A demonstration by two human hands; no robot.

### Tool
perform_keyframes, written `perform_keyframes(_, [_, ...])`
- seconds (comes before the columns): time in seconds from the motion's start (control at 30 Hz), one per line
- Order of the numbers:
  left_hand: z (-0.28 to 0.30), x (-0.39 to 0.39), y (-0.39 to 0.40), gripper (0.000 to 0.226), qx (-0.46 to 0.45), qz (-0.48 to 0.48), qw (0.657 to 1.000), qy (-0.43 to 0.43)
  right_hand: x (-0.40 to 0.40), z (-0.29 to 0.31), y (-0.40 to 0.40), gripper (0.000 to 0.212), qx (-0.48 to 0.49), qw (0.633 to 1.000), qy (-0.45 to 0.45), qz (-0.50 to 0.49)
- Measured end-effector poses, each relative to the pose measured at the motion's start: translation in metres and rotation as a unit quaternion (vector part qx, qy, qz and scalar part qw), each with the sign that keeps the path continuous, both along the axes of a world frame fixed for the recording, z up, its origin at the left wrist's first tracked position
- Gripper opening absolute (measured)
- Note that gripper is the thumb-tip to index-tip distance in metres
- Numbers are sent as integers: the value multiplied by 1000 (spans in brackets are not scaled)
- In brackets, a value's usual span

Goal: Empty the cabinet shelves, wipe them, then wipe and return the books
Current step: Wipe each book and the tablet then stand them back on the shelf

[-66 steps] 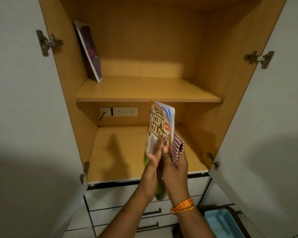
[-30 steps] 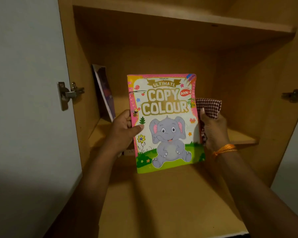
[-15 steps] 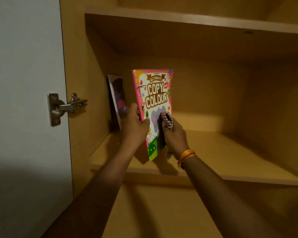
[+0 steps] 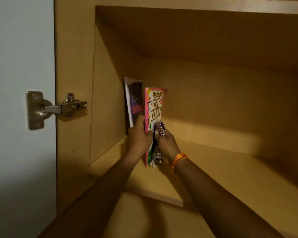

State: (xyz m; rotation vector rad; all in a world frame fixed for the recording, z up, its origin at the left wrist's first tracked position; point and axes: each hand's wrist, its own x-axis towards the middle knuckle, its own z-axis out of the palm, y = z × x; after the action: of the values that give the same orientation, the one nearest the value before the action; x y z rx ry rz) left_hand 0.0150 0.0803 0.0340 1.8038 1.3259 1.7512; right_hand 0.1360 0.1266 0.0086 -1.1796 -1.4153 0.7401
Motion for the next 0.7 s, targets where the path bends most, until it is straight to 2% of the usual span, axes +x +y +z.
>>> perform_keyframes(0.27, [6,-16,55,32,-49,-50,998,-7,-20,8,38,26,-20,996,86,32])
perform_keyframes(0.47, [9,-28,95,38,-79,-95,992,24,-28,14,69,29,-17,996,80,26])
perform_keyframes(0.7, [7,-33,129,48,-78,-89,993,20,-36,13,100,35,-17,996,77,28])
